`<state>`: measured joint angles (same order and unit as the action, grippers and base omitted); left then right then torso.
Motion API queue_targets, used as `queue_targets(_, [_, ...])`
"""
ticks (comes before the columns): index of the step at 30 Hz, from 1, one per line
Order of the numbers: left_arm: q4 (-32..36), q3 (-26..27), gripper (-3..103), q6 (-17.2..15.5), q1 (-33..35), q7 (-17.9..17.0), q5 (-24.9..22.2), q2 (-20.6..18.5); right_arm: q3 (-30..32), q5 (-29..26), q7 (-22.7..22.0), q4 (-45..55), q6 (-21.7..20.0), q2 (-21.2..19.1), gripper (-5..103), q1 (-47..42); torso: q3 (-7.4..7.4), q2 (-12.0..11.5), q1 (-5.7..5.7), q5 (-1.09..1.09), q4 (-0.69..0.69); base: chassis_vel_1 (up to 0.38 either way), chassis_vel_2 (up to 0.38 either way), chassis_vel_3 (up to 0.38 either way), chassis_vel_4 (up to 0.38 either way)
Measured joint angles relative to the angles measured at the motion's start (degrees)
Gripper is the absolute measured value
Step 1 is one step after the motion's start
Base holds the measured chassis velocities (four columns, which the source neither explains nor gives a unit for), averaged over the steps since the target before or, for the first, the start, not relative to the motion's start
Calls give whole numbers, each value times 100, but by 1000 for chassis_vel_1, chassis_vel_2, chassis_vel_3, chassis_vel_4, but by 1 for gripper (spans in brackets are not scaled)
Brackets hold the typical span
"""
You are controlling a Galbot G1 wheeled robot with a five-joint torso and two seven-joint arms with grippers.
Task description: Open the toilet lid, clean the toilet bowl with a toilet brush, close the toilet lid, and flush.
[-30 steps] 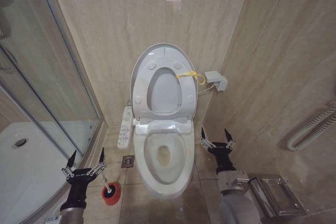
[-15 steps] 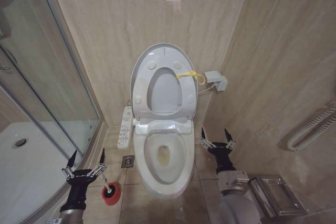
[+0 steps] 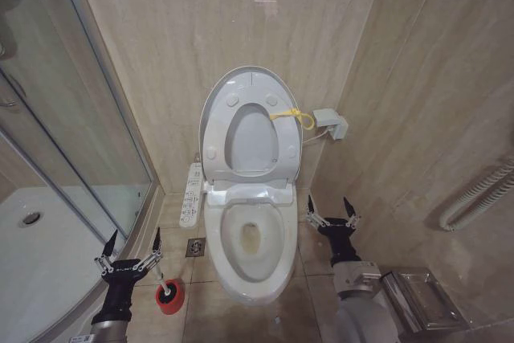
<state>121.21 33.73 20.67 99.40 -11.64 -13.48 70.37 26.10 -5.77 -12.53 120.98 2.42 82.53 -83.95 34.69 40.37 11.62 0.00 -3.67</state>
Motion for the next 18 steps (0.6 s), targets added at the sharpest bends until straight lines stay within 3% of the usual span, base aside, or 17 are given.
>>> queue_targets(18, [0,0,100,-2,-1,-1,-3,0,0,0,0,0,0,0,100,0,0,0,0,0,0,0,0,0,0])
